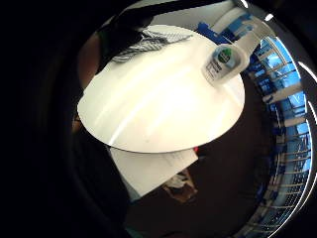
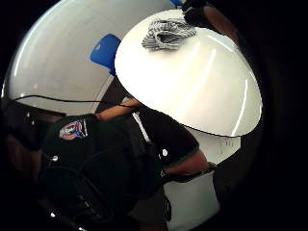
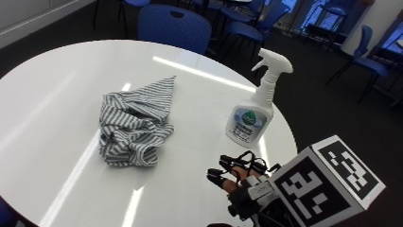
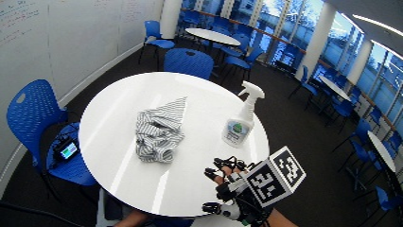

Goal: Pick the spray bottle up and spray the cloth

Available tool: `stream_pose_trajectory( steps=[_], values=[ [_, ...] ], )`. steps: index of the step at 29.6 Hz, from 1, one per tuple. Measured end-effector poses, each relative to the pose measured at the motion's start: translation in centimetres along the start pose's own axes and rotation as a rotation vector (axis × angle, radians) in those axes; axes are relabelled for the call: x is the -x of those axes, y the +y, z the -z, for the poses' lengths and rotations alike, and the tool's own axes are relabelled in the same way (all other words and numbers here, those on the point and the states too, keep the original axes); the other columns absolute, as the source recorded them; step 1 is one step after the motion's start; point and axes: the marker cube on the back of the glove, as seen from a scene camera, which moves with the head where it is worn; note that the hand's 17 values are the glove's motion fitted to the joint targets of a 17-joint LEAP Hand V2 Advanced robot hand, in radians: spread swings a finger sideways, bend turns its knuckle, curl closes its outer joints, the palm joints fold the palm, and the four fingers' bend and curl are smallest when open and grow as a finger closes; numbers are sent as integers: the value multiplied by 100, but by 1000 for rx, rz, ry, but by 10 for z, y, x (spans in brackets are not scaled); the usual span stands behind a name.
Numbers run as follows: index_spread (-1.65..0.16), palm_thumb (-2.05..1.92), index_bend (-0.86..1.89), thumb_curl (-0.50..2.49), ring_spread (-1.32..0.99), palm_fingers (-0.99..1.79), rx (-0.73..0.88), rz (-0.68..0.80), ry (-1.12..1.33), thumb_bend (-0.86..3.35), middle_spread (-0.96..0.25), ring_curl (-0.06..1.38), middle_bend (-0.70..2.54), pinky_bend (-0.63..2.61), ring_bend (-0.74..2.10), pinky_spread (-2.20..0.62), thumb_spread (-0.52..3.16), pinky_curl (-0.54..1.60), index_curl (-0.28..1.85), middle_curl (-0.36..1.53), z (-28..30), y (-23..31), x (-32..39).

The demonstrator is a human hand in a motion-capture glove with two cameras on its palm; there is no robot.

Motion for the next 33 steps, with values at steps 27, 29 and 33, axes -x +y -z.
stream_pose_trajectory(
  steps=[27,29,33],
  values=[
    [-41,37,18,18,0,57,-40,-35,0,7,-1,23,17,21,30,24,112,24,29,23,3,-18,-11],
    [-41,38,18,19,0,58,-63,-54,-5,7,-1,23,17,21,30,24,113,25,29,23,2,-25,-17],
    [-41,41,17,21,0,59,-131,-111,-38,6,-1,25,17,21,31,24,115,26,30,24,2,-41,-33]
  ],
)
